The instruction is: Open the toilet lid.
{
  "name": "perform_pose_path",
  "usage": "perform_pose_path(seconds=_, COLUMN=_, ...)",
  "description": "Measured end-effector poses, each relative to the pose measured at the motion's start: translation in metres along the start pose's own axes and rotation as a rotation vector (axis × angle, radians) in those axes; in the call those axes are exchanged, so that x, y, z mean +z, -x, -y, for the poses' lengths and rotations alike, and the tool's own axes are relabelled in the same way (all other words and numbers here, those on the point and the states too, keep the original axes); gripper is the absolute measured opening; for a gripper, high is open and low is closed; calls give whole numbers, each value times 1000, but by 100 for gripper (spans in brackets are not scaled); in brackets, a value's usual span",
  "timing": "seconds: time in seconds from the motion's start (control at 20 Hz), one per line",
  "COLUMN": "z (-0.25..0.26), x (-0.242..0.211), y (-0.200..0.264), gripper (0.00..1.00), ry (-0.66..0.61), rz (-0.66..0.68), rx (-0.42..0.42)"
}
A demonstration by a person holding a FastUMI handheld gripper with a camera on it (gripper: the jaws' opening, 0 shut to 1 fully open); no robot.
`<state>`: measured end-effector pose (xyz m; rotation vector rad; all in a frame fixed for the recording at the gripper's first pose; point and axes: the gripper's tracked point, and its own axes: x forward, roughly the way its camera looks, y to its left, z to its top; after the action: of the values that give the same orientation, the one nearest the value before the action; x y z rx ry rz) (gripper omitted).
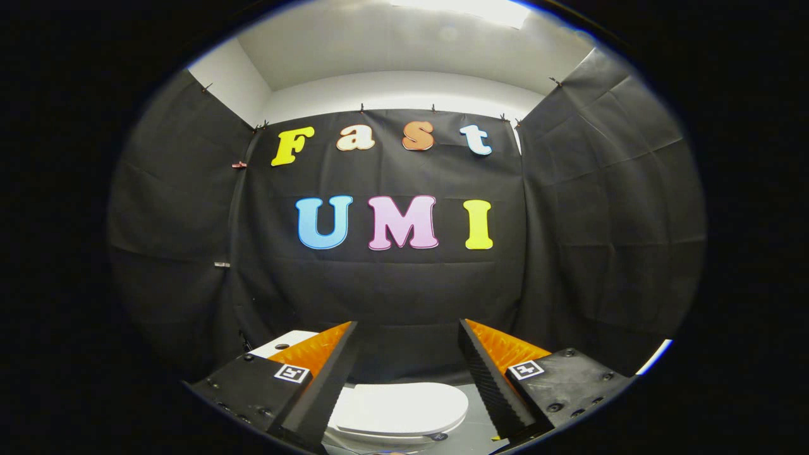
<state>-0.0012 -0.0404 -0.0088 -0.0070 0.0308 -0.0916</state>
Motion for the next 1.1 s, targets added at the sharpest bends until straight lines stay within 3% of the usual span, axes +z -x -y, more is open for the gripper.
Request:
perform_pose_path(seconds=0.45, z=40, x=-49, y=-21, gripper=98, ry=-79, rz=-79, rx=-59)
perform_pose_path(seconds=0.8, z=91, x=-161, y=-46, gripper=99, ry=-288, rz=-294, rx=-132)
perform_pose_path(seconds=1.1, z=113, x=-239, y=-52, gripper=98, ry=-379, rz=-410, rx=-152)
